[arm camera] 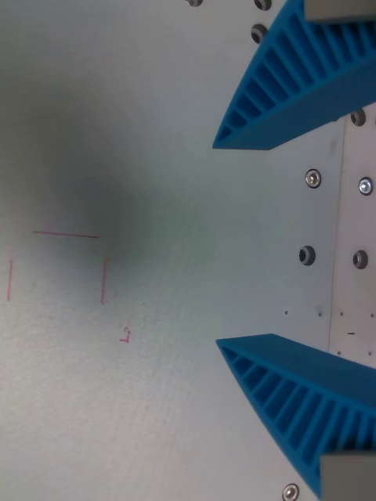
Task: Move in gripper positive y
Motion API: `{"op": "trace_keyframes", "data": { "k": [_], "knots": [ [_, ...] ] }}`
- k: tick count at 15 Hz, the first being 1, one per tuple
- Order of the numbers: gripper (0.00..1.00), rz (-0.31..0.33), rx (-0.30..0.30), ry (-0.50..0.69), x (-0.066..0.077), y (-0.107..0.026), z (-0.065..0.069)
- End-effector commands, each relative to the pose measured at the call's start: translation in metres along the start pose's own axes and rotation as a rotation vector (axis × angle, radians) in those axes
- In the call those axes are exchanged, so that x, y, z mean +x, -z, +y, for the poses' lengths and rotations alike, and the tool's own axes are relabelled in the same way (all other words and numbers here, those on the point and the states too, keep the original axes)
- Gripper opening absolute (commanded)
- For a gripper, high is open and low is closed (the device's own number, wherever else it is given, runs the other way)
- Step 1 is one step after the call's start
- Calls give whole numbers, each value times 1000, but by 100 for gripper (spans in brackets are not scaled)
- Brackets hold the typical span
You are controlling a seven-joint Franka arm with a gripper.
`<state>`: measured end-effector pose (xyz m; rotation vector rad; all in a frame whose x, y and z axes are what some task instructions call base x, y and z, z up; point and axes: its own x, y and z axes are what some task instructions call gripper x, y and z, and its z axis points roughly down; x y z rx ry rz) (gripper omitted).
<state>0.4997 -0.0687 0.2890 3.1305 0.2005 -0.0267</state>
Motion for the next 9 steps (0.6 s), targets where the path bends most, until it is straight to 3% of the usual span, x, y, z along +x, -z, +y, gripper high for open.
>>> {"op": "trace_keyframes", "data": {
  "k": [1, 9],
  "knots": [
    [100, 3, -1, 0, 0, 2, 5],
    [100, 3, -1, 0, 0, 2, 45]
  ]
}}
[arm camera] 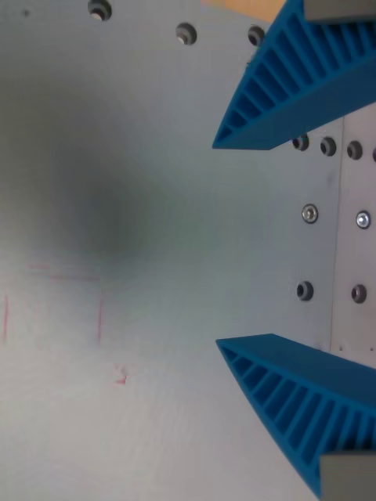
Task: Move in gripper positive y
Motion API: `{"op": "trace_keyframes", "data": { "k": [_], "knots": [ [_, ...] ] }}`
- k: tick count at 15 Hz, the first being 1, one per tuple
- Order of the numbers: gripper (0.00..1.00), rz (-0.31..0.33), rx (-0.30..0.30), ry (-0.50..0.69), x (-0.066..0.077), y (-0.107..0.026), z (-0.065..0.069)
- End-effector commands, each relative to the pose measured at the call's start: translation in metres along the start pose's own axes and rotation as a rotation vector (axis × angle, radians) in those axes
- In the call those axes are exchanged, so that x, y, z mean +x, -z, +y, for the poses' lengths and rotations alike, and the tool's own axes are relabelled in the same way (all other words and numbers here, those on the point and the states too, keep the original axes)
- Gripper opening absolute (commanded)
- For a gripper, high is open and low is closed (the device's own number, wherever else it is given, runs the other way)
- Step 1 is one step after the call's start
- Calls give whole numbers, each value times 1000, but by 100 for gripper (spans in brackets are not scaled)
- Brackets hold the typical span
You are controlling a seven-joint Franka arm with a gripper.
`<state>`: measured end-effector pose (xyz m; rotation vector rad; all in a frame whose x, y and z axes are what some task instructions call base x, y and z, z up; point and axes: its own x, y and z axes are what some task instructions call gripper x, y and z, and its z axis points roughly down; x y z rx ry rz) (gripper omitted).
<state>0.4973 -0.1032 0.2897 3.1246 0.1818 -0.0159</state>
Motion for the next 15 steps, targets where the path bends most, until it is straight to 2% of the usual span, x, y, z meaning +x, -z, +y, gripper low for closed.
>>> {"op": "trace_keyframes", "data": {
  "k": [1, 15],
  "knots": [
    [100, -3, 7, 12, 7, 1, 16],
    [100, -3, 7, 12, 8, 0, 86]
  ]
}}
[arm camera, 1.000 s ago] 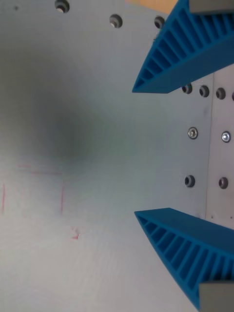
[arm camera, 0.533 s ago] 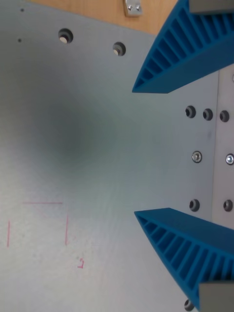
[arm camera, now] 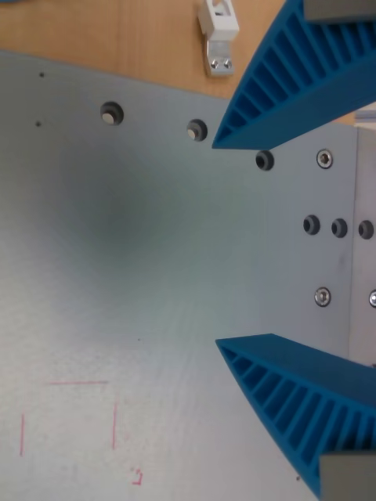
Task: Move in gripper positive y
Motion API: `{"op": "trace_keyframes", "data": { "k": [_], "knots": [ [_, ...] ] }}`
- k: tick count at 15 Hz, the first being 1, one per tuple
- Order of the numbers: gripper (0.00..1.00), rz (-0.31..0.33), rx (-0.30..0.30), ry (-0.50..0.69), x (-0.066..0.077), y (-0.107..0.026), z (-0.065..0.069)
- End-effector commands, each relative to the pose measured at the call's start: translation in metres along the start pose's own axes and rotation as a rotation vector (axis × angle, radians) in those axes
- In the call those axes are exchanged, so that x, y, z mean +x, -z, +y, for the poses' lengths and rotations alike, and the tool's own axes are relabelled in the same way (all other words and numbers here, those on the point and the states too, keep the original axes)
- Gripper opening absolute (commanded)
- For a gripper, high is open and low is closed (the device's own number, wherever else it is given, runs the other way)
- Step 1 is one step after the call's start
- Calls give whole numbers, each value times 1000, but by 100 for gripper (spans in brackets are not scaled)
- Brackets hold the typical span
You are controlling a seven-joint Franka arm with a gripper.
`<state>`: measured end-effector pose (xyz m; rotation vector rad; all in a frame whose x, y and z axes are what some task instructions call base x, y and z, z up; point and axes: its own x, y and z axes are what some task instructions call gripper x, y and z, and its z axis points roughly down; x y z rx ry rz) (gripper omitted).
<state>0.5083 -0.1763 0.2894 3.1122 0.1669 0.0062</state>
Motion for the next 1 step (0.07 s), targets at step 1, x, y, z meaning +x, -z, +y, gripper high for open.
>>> {"op": "trace_keyframes", "data": {
  "k": [1],
  "knots": [
    [100, -16, 21, 21, 6, 1, 17]
  ]
}}
